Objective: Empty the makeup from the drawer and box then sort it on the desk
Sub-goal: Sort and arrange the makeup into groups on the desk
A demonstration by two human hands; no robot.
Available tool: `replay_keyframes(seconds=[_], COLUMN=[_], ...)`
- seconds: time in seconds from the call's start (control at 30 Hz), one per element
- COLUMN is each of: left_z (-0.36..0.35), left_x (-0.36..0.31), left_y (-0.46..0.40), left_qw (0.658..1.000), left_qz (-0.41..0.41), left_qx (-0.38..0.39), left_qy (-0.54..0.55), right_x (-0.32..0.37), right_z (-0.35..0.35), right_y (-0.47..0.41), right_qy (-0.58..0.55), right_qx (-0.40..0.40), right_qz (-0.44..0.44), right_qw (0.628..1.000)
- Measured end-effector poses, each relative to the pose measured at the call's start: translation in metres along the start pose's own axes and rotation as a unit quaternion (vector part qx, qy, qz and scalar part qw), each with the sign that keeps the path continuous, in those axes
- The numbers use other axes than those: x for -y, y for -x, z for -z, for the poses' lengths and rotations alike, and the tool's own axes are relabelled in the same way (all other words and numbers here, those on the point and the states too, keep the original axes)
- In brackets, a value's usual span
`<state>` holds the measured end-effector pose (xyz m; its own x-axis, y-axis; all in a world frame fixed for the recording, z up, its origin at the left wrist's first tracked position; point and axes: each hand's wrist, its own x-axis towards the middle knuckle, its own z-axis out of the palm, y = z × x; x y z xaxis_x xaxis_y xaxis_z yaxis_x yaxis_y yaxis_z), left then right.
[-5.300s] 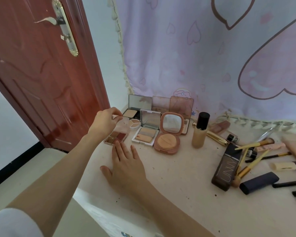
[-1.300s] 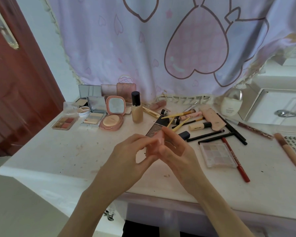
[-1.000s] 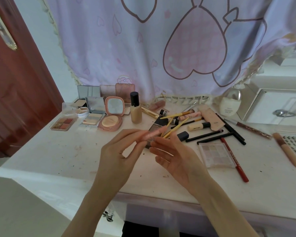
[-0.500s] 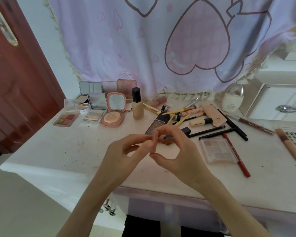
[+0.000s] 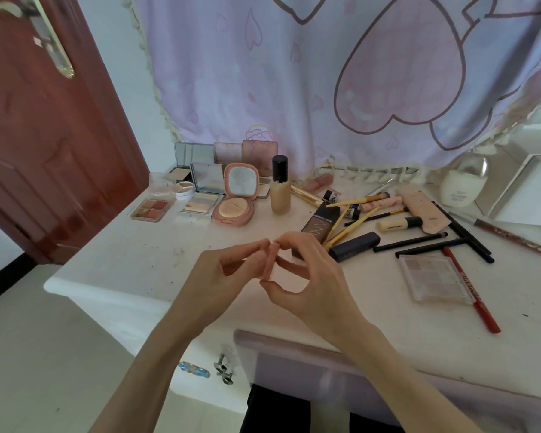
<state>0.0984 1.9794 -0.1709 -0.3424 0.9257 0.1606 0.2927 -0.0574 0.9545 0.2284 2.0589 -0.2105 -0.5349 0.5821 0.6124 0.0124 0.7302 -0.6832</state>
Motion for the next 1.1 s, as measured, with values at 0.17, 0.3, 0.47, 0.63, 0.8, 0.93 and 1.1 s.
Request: replay_keyframes(seconds=[0.17,0.3,0.47,0.63,0.8,0.93,1.1], left_z=[0.038,0.072,0.116,0.141,0.161,0.158,0.156], left_x=[0.013,0.025,0.03,0.032,0.038,0.044,0.051], left_y=[-0.006,-0.027,-0.059,-0.081,-0.1,-0.114,-0.131], left_qw=[1.0,0.994,0.954,0.913,0.89,0.883,0.887], left_qz=[0.017,0.051,0.018,0.036,0.046,0.034,0.017], left_qx=[-0.003,-0.04,-0.066,-0.064,-0.044,-0.037,-0.05], left_qy=[-0.008,-0.087,-0.293,-0.401,-0.452,-0.466,-0.458], right_x=[0.001,0.001,0.002,0.003,-0.002,-0.006,-0.011], right_z=[-0.04,-0.08,-0.111,-0.123,-0.134,-0.143,-0.15], right_y=[-0.015,-0.031,-0.054,-0.062,-0.061,-0.065,-0.072], right_qy=[-0.053,-0.097,-0.055,0.05,0.23,0.266,0.287], right_qx=[0.008,0.007,0.097,0.178,0.267,0.285,0.3], right_qz=[-0.026,-0.084,-0.198,-0.179,-0.073,-0.053,-0.053], right_qw=[0.998,0.992,0.974,0.966,0.933,0.919,0.908])
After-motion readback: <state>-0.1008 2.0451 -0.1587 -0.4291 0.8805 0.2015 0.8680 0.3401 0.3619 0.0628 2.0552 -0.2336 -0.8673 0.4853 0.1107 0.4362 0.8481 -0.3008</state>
